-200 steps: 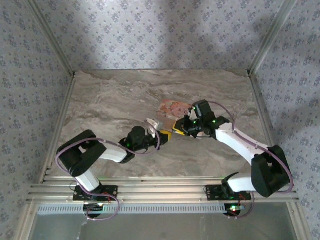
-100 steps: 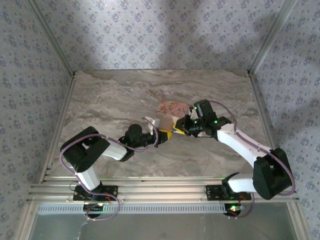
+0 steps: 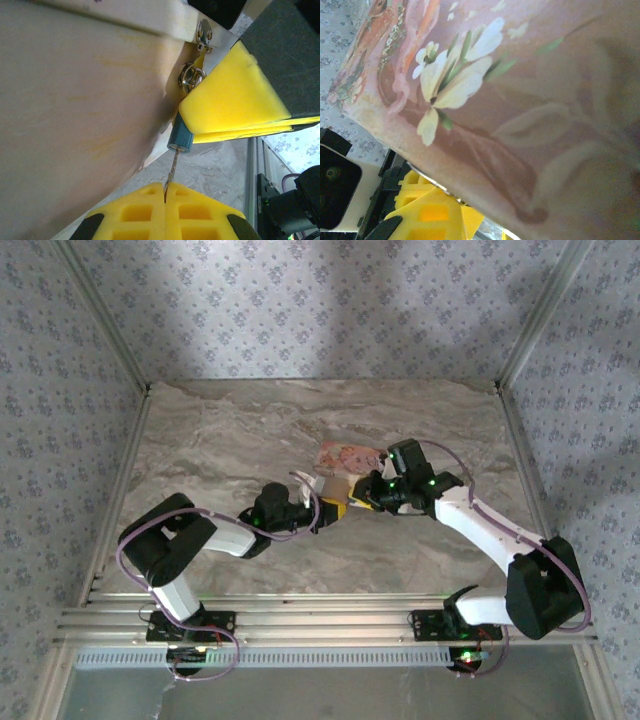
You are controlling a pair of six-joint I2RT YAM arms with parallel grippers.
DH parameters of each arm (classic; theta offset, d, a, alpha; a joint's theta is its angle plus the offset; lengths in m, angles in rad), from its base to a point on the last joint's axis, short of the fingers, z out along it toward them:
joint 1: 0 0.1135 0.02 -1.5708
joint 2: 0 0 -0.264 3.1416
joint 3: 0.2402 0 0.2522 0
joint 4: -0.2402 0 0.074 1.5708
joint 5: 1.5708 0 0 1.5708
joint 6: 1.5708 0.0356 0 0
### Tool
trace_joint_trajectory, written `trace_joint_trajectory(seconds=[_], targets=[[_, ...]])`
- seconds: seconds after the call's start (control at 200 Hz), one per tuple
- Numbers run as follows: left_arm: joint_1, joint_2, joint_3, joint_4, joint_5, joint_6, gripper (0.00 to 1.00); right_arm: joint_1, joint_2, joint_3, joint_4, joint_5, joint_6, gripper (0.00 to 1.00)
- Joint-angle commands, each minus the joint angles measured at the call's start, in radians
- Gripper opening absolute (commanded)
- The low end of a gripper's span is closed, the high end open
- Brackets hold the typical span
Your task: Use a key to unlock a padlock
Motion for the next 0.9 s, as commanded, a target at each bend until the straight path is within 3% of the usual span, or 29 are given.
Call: trace_joint_trajectory(seconds=[0.0, 0.065, 0.235, 0.545, 0.894], targets=[[-0.004, -0.009, 0.115, 0.284, -0.001, -0.079, 0.0, 0.047, 0.017, 0.013, -0.05, -0.163, -0.042, 0.0], [-0.002, -0.017, 0.113, 0.289, -0.002, -0.086, 0.0, 0.041, 0.013, 0.009, -0.068, -0.152, -0.052, 0.0], [-0.034, -0.095, 0.132, 0.069, -0.049, 0.057, 0.0, 0.041, 0.014, 0.026, -0.094, -0.127, -0.065, 0.0], [-0.083, -0.1, 0.128, 0.03, -0.192, 0.196, 0.0, 0.074, 0.022, -0.005, -0.062, -0.123, -0.04, 0.0], [-0.071, -0.125, 0.008, 0.024, -0.132, 0.185, 0.0, -0.042, -0.03, 0.018, -0.05, -0.154, -0.023, 0.0]])
